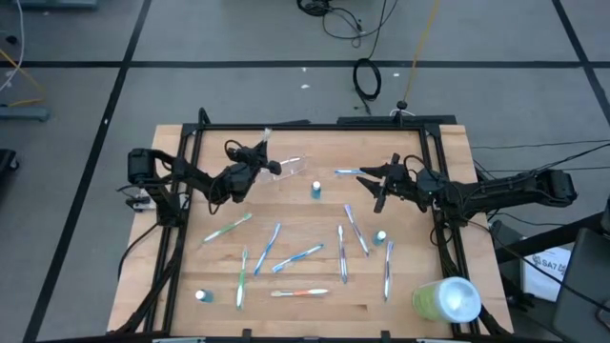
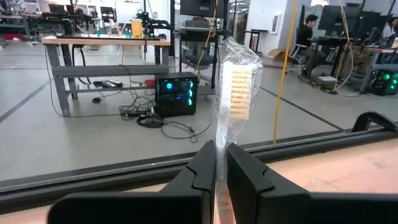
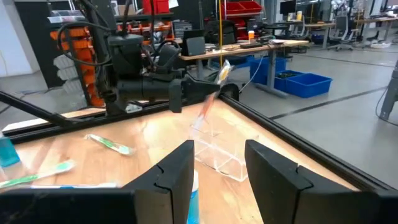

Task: Pick & Place toothbrushing station
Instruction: Put the top orange toothbrush into the transparent organizer, then put the top mouthwash into the transparent organizer

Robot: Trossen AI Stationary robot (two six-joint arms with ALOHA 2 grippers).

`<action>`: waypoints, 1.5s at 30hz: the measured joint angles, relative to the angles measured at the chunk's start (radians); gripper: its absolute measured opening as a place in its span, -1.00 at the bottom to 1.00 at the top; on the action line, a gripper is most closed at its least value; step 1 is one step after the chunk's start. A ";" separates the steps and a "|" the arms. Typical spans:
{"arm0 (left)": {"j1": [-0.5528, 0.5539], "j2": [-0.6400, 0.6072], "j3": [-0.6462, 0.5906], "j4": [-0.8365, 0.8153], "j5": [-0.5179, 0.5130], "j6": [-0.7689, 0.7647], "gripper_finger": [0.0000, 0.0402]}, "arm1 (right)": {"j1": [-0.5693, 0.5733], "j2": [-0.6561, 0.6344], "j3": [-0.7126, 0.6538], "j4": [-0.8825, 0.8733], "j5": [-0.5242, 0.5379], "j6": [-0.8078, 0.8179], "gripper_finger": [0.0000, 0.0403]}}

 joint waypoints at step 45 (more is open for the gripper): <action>-0.412 -0.321 0.001 -0.060 -0.231 0.376 0.14 | 0.000 0.000 0.000 -0.023 -0.004 0.009 -0.33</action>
